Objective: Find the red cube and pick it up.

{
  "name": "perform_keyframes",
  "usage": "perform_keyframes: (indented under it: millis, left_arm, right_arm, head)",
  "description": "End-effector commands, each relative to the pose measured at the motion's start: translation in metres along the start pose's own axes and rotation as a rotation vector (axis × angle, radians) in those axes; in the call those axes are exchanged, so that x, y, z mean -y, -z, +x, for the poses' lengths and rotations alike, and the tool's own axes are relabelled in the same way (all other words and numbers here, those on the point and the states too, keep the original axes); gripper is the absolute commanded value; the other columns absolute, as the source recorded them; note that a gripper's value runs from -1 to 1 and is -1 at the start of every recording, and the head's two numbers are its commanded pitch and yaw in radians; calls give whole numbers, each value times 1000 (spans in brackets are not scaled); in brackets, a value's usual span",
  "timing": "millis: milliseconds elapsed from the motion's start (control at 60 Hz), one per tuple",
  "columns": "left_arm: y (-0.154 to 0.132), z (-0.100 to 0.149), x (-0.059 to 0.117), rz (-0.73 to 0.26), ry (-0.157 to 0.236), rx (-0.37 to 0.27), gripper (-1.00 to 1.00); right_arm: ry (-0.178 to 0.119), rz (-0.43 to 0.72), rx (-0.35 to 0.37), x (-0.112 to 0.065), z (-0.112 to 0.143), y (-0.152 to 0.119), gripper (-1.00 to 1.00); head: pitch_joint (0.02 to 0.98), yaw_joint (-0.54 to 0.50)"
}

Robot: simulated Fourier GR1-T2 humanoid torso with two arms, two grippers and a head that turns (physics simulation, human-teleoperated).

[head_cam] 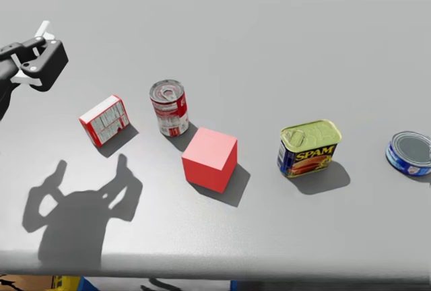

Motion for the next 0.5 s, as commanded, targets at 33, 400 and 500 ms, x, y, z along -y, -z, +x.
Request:
perform_keyframes:
  millis: [33, 400, 500]
  left_arm:
    - [0, 0, 3, -5, 3, -1, -1000]
    - [-10, 9, 13, -29, -30, 3, -1000]
    - [-27, 15, 23, -84, -27, 10, -1000]
  right_arm:
    - [3, 3, -4, -1, 0, 0, -1000]
    - [8, 4, -8, -3, -1, -1, -1000]
    - [11, 2, -9, -2, -1, -1, -1000]
  head:
    - [898, 75]
    - [913, 65]
    - [909, 62]
